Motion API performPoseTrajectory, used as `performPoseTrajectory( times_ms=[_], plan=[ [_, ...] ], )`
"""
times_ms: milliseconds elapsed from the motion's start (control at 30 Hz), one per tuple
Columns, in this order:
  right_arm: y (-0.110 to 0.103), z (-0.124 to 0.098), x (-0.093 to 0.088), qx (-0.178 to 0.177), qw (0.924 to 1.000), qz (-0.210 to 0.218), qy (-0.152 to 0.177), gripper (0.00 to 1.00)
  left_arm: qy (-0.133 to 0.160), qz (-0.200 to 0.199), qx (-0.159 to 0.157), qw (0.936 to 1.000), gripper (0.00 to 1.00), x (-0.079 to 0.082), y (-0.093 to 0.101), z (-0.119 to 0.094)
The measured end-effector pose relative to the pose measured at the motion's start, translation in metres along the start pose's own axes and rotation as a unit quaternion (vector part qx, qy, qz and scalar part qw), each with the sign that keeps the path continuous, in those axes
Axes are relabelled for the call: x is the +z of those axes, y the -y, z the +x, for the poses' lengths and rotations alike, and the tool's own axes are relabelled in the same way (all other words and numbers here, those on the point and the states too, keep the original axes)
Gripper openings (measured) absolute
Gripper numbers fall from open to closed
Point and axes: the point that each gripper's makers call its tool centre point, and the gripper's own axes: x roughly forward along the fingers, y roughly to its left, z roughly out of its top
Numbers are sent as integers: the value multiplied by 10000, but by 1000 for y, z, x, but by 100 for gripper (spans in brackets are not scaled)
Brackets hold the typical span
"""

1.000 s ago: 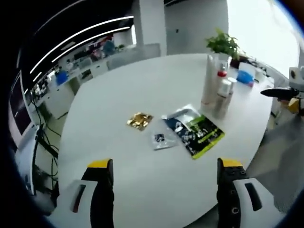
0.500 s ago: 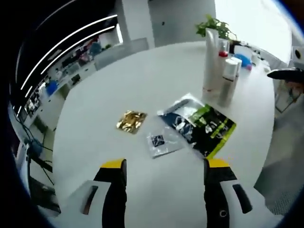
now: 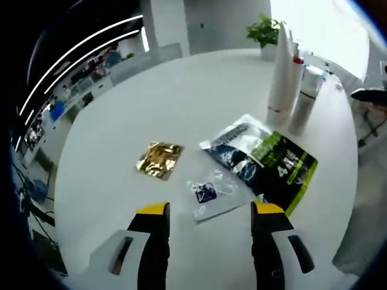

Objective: Arrange the skincare products in the storage area until every visible bottle or jar stands upright without overlapping.

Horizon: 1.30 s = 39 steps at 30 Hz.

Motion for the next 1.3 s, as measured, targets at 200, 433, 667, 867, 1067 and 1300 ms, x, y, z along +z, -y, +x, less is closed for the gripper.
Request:
performPoseTrajectory(
  times_ms=[200, 433, 667, 867, 1067, 1300],
  plan=[
    [2, 0, -1, -55, 10000, 25, -40, 99, -90, 174, -90, 9998, 42, 2, -4, 12],
    [2, 2, -3, -59, 9999, 32, -106, 99, -64, 187, -173, 9997, 31, 4, -5, 17],
    [2, 3, -3, -53, 9999, 47, -127, 99, -59, 68, -221, 9997, 25, -1, -9, 15],
    [2, 3, -3, -41, 9999, 46, -117, 99, -105, -52, -216, 9997, 25, -10, -16, 8],
    [1, 3, -3, -19, 9999, 43, -114, 99, -169, -109, -179, 9996, 25, -15, -22, 5],
    [1, 2, -3, -4, 9999, 69, -88, 99, -125, -215, -94, 9996, 30, -8, -17, 1]
  ],
)
